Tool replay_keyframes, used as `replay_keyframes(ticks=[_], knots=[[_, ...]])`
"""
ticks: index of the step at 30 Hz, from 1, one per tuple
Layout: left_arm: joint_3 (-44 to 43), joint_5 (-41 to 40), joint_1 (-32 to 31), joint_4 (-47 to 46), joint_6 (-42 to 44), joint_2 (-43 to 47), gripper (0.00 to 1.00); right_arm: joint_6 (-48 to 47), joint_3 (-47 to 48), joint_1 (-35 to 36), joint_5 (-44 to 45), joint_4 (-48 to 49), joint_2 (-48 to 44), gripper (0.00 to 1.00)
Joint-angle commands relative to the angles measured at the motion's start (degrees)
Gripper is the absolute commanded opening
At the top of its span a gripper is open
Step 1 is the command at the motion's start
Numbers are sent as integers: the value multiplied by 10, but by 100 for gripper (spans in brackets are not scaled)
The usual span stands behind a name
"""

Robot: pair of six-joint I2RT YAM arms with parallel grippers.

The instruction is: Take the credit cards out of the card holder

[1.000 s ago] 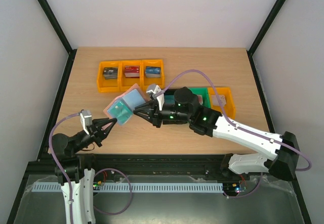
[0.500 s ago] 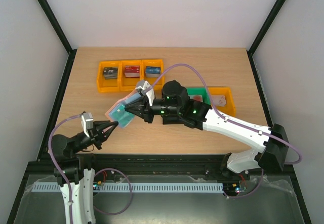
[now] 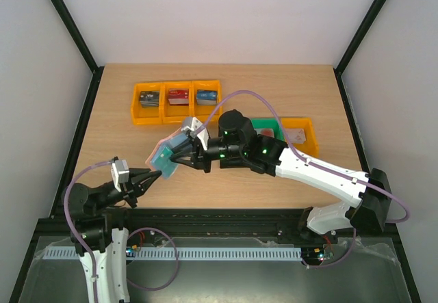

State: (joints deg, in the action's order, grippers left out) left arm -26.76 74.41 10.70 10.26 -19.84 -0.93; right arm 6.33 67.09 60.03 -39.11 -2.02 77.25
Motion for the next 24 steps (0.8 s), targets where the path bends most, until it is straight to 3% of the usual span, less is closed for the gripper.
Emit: replay_keyframes(ticks=[1, 10, 17, 24], knots=[[-21, 37, 3, -4, 39, -8, 2, -32, 14, 1, -62, 0, -7, 25], [-20, 8, 3, -17, 13, -17, 2, -102, 15, 11, -216, -13, -16, 23], [-3, -44, 3, -54, -43, -13, 2, -137, 9, 12, -240, -47, -29, 23], [10, -78, 2, -90, -79, -4, 2, -115, -10, 12, -225, -17, -36, 23]])
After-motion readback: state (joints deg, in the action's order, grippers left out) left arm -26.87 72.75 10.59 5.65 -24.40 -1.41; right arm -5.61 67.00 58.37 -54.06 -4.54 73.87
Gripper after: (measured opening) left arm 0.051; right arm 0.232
